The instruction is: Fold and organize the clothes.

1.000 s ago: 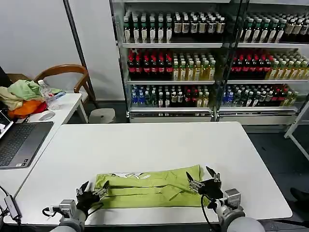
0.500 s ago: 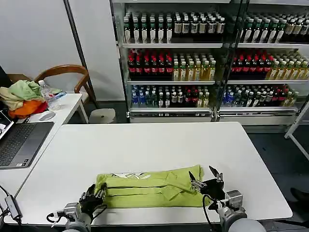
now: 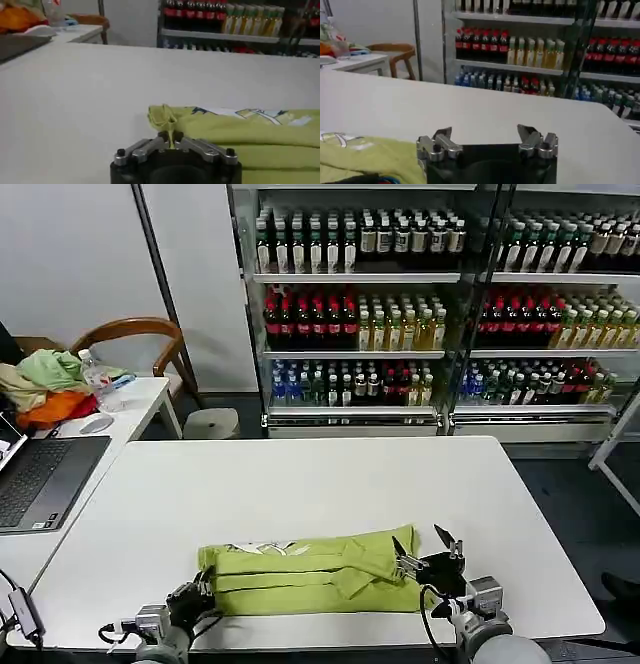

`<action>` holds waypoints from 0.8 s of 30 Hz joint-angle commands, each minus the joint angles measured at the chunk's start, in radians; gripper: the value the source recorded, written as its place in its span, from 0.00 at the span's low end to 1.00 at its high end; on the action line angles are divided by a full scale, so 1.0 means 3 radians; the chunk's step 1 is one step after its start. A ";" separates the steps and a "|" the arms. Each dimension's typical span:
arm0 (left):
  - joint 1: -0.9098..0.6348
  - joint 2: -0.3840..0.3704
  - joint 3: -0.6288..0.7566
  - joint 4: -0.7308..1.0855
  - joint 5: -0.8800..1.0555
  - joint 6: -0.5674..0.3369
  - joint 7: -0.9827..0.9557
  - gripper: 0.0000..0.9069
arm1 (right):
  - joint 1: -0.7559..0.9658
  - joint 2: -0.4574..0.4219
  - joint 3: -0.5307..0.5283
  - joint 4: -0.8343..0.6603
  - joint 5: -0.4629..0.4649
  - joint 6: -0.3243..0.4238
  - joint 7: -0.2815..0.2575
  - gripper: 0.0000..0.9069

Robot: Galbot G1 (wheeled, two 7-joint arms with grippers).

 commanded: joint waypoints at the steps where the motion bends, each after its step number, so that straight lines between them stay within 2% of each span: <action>1: 0.0140 0.0076 -0.0594 -0.0047 0.0251 0.0196 0.0203 0.04 | 0.0004 0.0001 -0.0003 -0.0021 -0.0013 0.0004 0.0002 1.00; 9: 0.0250 0.0248 -0.1479 0.0019 0.0309 0.0411 0.0286 0.04 | 0.0048 0.0004 -0.0010 -0.0062 -0.0023 0.0011 -0.0004 1.00; 14: 0.0273 0.0369 -0.1754 0.0007 0.0463 0.0471 0.0356 0.04 | 0.0064 0.0012 -0.0009 -0.0061 -0.0036 0.0012 -0.0010 1.00; 19: 0.0168 0.0329 -0.1539 -0.0246 0.0454 0.0457 0.0357 0.04 | 0.0047 0.0016 -0.0001 -0.0058 -0.0059 0.0013 -0.0012 1.00; 24: 0.0087 0.0068 -0.0766 -0.0647 0.0432 0.0441 0.0419 0.04 | 0.0001 0.0010 0.0062 -0.0040 -0.0068 0.0011 -0.0013 1.00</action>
